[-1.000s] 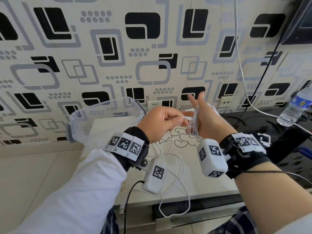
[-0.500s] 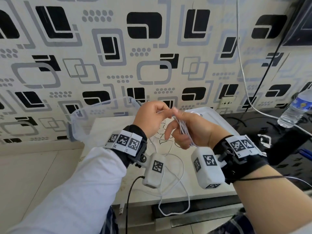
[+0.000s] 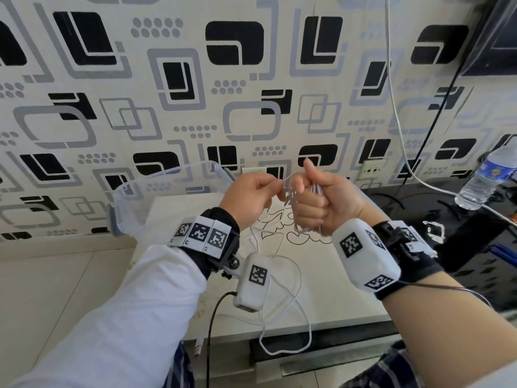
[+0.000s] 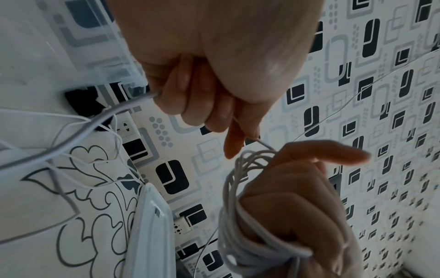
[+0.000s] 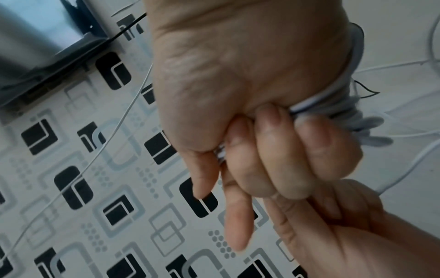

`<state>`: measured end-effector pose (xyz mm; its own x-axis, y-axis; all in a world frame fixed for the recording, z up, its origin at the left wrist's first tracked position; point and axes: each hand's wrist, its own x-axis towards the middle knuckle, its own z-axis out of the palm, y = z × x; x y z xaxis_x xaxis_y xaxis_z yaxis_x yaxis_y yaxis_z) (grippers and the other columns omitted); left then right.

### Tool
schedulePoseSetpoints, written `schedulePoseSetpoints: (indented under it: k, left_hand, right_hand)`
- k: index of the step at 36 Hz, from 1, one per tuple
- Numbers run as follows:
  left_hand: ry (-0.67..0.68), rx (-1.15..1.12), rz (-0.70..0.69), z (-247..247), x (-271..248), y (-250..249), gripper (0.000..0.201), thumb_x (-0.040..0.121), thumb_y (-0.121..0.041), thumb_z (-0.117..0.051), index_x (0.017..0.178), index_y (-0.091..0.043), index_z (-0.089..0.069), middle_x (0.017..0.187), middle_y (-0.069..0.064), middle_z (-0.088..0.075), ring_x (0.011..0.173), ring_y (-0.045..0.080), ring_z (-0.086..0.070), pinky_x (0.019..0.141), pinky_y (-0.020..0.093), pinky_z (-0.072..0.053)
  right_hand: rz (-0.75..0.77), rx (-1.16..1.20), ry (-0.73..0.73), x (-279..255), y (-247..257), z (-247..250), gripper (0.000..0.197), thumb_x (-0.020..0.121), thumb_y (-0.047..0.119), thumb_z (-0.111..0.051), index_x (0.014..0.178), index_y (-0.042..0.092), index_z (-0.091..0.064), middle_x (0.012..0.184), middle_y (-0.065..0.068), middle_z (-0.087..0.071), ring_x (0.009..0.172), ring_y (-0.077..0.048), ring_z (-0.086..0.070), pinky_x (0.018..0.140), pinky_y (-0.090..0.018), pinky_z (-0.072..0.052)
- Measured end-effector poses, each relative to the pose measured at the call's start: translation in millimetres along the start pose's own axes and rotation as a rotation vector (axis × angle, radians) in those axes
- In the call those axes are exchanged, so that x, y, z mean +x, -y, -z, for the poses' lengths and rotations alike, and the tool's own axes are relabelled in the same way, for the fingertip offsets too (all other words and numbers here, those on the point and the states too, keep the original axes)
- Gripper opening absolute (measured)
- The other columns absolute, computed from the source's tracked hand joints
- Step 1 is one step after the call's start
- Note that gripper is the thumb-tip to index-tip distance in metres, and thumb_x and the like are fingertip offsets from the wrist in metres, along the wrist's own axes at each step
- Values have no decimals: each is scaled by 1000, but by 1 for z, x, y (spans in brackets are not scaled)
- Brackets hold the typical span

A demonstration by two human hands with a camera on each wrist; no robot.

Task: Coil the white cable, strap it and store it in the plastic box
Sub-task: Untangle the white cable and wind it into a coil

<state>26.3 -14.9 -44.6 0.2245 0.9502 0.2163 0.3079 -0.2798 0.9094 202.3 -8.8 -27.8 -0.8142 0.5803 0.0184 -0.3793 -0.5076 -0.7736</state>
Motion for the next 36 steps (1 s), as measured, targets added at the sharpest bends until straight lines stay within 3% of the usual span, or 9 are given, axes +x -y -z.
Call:
schedulePoseSetpoints:
  k: [3,10,13,20,24,30,33,36]
  left_hand:
    - [17,-42,53,0,-1,-4,33,99,-20,-50,74,-8,-66,43,-11,-28,41,10,-24,43,22,-21]
    - [42,-79,132,2,-6,-10,30,93,-12,-50,73,1,-67,47,-3,-29,44,12,-24,41,16,-24]
    - [55,-60,141,1,-8,-13,29,92,-10,-50,74,5,-65,47,-2,-30,43,11,-24,41,13,-25]
    - [37,-49,134,3,-9,-16,30,94,-8,-48,71,3,-63,49,2,-30,39,9,-25,39,10,-27]
    - [19,-28,117,3,-9,-15,30,94,-7,-49,74,11,-61,51,4,-31,37,6,-26,41,3,-30]
    - [-15,-5,100,1,-8,-14,30,93,-10,-52,70,5,-63,48,0,-33,38,6,-28,41,3,-30]
    - [-39,-18,100,3,-7,-13,27,90,-7,-52,65,-1,-62,46,-2,-33,39,8,-27,40,6,-29]
    - [-48,3,102,4,-7,-11,25,88,-5,-53,64,-2,-61,42,-8,-35,38,5,-30,41,4,-30]
  right_hand:
    - [87,82,-14,-3,3,3,58,97,45,-29,72,9,-66,42,6,-16,37,-10,-13,39,-18,-21]
    - [350,240,-330,-13,13,6,59,97,46,-31,62,11,-63,41,7,-14,40,-9,-9,37,-17,-23]
    - [417,306,-375,-15,14,11,60,99,46,-31,62,10,-62,45,7,-11,41,-9,-10,38,-19,-25]
    - [620,539,-518,-28,25,28,59,100,46,-32,64,9,-61,37,6,-25,33,-9,-23,39,-18,-26]
    - [713,612,-647,-37,32,37,59,101,46,-32,74,7,-67,40,6,-24,33,-9,-22,38,-17,-28]
    - [811,611,-850,-44,35,43,52,102,43,-32,99,5,-67,42,6,-22,34,-10,-20,40,-18,-28]
    - [831,604,-906,-47,36,46,47,102,45,-32,100,9,-63,41,6,-22,34,-11,-21,43,-18,-31]
    - [841,613,-946,-47,37,50,43,100,48,-35,96,12,-58,49,2,-44,37,-12,-32,55,-20,-47]
